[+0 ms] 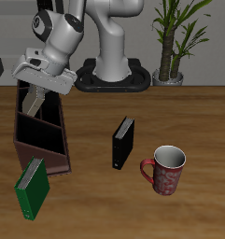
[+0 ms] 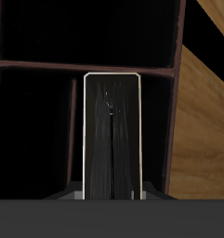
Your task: Place the yellow book into the right desk caddy's back compartment
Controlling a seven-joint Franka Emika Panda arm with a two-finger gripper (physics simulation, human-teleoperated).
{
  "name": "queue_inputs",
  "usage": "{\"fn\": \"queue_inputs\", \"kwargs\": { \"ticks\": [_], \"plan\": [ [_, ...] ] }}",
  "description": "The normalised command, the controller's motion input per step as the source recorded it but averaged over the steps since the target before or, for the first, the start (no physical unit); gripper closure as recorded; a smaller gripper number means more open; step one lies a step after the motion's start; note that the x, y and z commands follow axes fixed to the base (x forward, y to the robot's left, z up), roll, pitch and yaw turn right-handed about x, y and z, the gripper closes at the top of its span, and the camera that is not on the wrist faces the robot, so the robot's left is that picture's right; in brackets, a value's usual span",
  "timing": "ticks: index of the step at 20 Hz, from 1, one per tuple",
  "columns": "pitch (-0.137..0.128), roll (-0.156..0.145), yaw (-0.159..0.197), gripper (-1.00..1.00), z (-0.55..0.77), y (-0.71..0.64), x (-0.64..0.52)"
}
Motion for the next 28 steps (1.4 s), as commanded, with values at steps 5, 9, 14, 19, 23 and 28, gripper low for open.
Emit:
{"fn": "queue_inputs", "kwargs": {
  "ticks": [5, 9, 14, 19, 23, 28],
  "plan": [
    [0.034, -0.027, -0.021, 1.00, -0.15, -0.13, 0.00],
    [0.018, -0.033, 0.006, 1.00, -0.18, -0.06, 0.01],
    [0.023, -0.025, -0.008, 1.00, -0.13, -0.06, 0.06],
    [0.058, -0.044, 0.003, 1.00, -0.28, -0.08, 0.07],
    [0.063, -0.023, 0.023, 1.00, -0.28, -0.06, 0.07],
    [0.071, -0.048, -0.064, -1.00, -0.08, -0.05, 0.03]
  ]
}}
